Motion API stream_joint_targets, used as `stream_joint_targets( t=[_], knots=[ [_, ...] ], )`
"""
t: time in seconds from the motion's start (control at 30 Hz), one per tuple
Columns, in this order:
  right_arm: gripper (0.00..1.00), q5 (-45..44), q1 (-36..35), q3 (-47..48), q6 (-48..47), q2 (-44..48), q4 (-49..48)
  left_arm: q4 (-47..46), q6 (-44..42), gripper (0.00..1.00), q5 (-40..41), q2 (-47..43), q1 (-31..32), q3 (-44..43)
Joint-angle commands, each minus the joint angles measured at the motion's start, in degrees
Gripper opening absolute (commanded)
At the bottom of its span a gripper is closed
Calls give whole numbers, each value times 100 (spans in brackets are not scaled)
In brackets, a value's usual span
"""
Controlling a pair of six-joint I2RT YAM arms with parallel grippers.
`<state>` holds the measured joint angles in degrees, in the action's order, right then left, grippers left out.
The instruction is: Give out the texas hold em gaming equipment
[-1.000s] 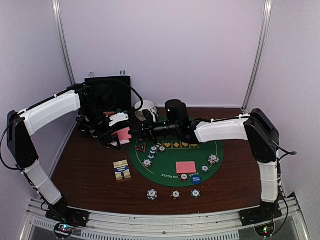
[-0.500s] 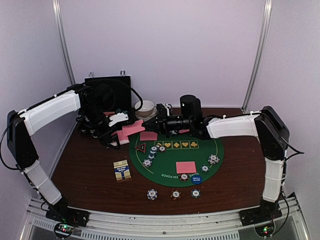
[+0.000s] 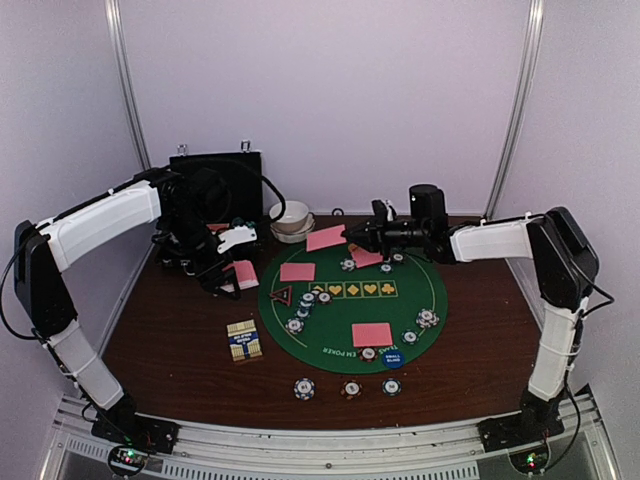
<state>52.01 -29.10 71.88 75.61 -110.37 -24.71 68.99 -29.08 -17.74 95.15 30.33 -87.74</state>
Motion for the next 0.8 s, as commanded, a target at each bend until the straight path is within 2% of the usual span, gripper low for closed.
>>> stream_joint_targets(
  t=[0.0,0.23,0.5,0.77],
  knots=[
    [0,-103,643,316,-1361,221,1619,-66,-72,0,-42,-140,-27,25],
    [0,-717,1176,1102,-2655,-297,3226,-42,-71,0,-50,-139,-27,8],
    [0,-1354,1216,1963,-3457,-1038,4221,-14,-71,0,-98,-179,-27,34],
    [0,-1876,1214,2360,-3954,-1285,4913,-7,-89,0,-120,-208,-27,64]
  ],
)
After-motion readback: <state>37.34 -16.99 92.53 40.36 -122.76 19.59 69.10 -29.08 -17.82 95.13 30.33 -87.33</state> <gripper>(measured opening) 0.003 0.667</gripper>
